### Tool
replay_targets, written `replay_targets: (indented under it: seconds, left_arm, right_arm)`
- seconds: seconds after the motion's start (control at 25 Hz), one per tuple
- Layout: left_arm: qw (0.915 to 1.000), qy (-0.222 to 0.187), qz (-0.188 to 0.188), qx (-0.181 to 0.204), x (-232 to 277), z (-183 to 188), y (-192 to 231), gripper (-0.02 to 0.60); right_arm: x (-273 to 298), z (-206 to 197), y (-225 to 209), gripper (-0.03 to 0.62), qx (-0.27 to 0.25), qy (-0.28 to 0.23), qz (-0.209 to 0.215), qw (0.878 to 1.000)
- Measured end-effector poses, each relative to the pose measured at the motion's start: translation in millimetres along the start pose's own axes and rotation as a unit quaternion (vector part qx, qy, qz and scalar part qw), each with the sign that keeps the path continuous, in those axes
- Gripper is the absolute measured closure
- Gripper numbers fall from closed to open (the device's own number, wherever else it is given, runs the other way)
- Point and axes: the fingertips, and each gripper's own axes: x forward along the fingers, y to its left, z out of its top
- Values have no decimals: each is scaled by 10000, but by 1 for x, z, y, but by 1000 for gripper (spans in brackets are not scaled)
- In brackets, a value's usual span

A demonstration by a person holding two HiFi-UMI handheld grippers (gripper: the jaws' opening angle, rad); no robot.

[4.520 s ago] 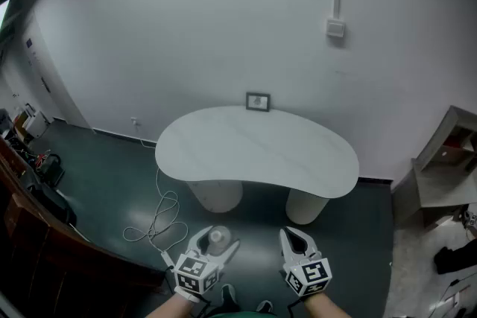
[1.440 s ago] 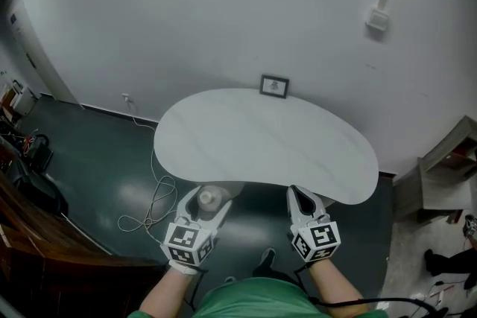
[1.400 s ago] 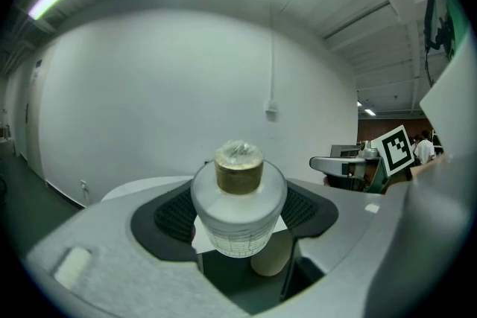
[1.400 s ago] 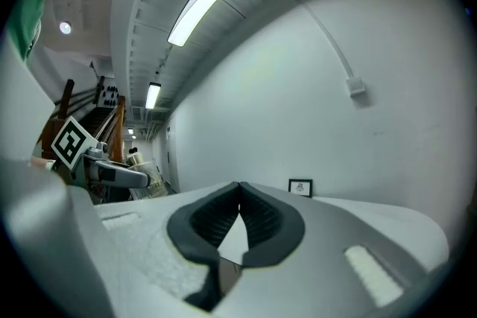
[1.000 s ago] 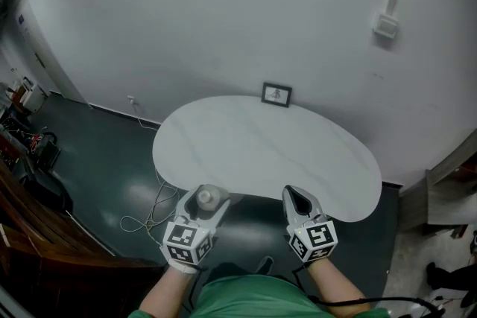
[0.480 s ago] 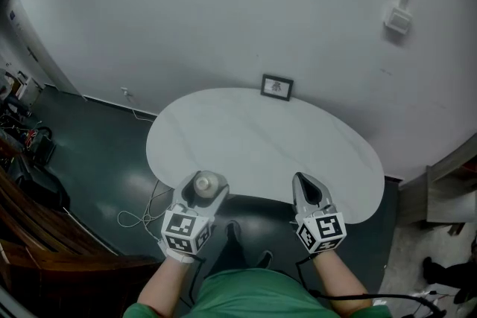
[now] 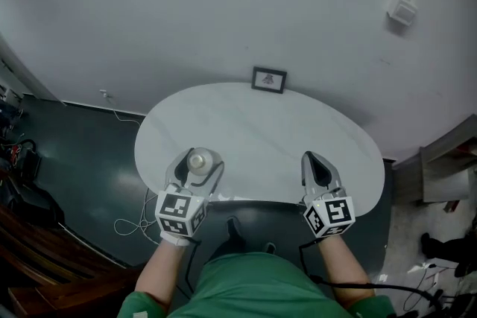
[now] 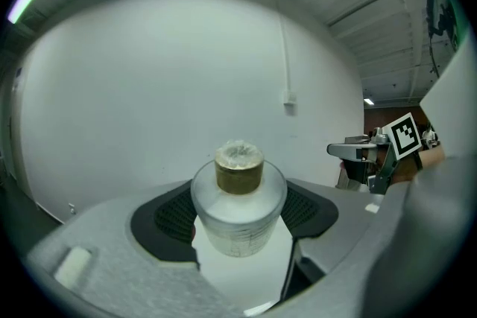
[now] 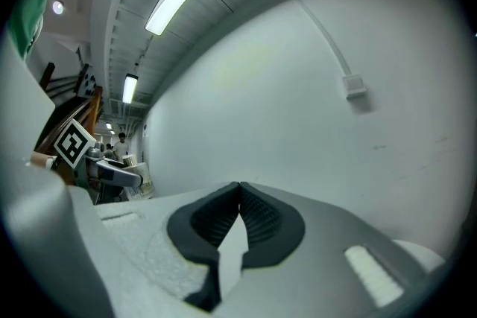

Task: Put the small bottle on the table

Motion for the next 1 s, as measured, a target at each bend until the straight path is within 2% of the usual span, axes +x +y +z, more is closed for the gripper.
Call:
replay_targets:
  seconds: [0.56,1.0]
  left_arm:
    - [9970,75,-712,287,80,4,66,238]
    - [9954,294,-816,417,143,-17,79,238]
  right_arm:
    - [69,-2,3,599,-274,255,-622,9974]
    - [107,-21,-9,599,-238,534,-568,9967]
